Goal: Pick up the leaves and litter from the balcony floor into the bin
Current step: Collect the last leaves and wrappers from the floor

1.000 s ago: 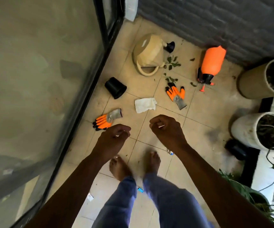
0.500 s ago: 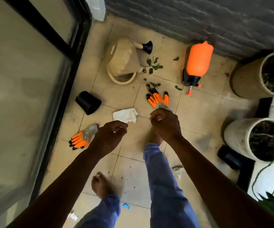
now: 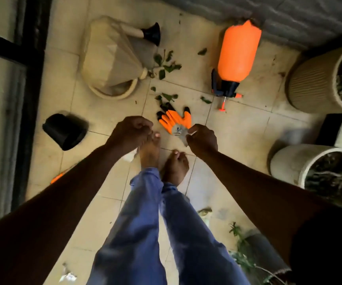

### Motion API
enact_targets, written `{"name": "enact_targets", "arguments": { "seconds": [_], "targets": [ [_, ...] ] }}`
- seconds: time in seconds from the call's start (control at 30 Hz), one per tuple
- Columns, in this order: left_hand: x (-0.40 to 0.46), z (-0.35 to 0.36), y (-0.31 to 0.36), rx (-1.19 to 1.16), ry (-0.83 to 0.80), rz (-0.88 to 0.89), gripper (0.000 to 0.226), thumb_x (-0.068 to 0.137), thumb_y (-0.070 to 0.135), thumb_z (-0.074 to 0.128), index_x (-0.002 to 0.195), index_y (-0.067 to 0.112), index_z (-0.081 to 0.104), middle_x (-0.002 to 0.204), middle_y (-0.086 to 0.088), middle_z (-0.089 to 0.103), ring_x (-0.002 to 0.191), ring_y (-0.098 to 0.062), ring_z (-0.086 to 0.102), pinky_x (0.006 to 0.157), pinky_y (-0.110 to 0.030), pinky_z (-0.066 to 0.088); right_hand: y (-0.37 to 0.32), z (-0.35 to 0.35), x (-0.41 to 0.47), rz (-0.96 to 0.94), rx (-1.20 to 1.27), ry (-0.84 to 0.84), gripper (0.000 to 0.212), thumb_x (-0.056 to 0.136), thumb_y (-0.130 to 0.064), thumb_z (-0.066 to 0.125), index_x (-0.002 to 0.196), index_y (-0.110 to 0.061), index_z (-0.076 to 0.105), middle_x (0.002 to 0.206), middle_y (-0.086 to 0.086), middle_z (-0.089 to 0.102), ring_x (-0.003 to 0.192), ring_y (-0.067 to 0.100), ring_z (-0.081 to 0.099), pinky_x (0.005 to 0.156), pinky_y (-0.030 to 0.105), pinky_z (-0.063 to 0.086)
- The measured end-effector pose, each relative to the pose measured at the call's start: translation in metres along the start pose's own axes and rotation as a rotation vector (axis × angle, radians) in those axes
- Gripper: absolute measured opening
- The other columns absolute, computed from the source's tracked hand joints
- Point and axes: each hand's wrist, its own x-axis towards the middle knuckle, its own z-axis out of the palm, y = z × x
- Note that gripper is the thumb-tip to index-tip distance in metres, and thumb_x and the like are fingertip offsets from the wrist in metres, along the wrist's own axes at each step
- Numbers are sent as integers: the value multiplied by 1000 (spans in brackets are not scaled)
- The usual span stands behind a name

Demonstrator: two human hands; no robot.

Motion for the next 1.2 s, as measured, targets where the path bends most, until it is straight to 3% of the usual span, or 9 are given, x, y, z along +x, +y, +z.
{"name": "enact_targets", "arguments": {
  "seconds": [0.17,0.27,0.37,0.53,0.63,0.8,1.0,1.1,1.2],
  "targets": [
    [74,17,-22,109,-3,-21,33,74,36,58,100,27,76,102,2,77,102,-20,70,94,-40,56,19,39,79,-28,-101,3,29,85,-29,66,114,-28,65,114,3,71,110,28,64,88,34,53],
    [119,30,-40,168,-12,-17,21,87,25,64,105,25,76,105,2,75,104,-19,69,96,-40,55,30,70,120,-52,-255,1,66,85,-34,70,145,-26,43,128,12,59,122,36,54,94,44,48],
    [150,37,-55,198,-4,-56,20,82,26,66,99,29,76,92,5,74,101,-21,70,96,-40,55,40,96,143,-6,-343,1,88,84,-38,73,155,-27,22,134,16,52,124,39,50,96,49,44],
    [171,40,-58,205,1,-95,22,80,30,60,96,33,75,100,6,76,100,-19,70,96,-41,56,50,93,151,-31,-324,-20,71,84,-26,65,150,-32,39,119,14,65,112,37,63,92,45,53],
    [172,40,-53,174,1,-108,18,79,31,60,90,36,73,101,5,76,100,-20,70,95,-43,56,57,71,136,-32,-177,-9,43,74,-28,67,117,-26,63,106,6,70,101,33,66,84,38,55],
    [178,47,-51,197,-2,-85,16,83,29,60,91,37,72,100,7,76,100,-16,69,93,-40,57,95,32,110,-130,-235,40,17,72,-25,66,79,-16,52,83,-2,66,78,32,63,63,31,44],
    [197,66,-62,314,21,-21,20,90,25,61,105,30,75,111,10,73,110,-9,63,87,-21,42,146,18,117,-142,-428,-62,18,77,-32,64,93,-23,61,100,0,68,92,31,67,74,36,55],
    [203,77,-62,308,33,6,20,91,22,62,105,27,75,112,10,73,111,-7,62,86,-18,39,141,22,141,-277,-416,95,20,87,-32,59,105,-24,63,94,2,63,88,30,66,69,35,55],
    [206,81,-63,291,58,31,19,92,22,62,105,26,75,112,12,72,110,-4,62,85,-17,38,110,28,178,-381,-324,272,34,91,-22,60,124,-21,63,115,11,62,105,34,62,78,41,57]
  ]
}}
